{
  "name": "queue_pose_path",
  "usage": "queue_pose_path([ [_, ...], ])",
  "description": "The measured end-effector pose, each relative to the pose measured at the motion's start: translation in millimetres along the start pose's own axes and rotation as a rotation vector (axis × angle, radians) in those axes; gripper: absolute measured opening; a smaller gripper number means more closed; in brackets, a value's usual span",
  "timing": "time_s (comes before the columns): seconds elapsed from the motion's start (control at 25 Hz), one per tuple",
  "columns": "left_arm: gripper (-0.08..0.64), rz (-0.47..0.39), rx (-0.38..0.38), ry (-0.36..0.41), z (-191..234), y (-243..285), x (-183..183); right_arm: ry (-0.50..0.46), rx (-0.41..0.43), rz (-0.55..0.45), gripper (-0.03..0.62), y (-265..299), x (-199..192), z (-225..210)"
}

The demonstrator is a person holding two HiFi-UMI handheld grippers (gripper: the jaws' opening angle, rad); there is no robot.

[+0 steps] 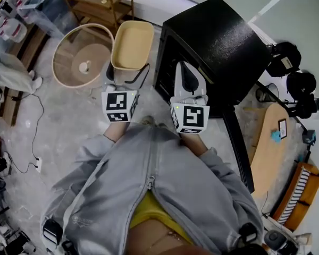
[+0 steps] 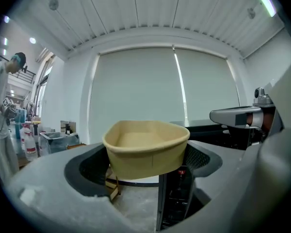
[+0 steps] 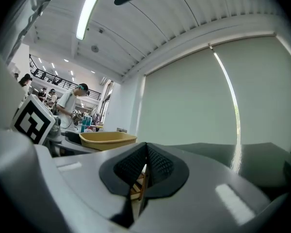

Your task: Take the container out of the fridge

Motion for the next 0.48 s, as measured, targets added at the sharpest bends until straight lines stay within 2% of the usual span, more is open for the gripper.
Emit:
queue_pose_path([
  [0.2, 0.488, -0.075, 0.012, -0.016, 7, 8, 34, -0.019, -0.017, -0.045, 0.000, 8, 23, -10],
  [0.48, 0.488, -0.092, -0.001, -0.024, 10, 16, 47, 0.031, 0.016, 0.002, 0.000, 20, 19, -9],
])
Point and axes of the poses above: the fingertips, and each gripper's own axes: y forward along the fingers, z to its left, x out of its top, the point moved 3 cm from there along -y, backward along the fingers, and after that the axes turned 6 degrees about x, right-handed, at the moved point
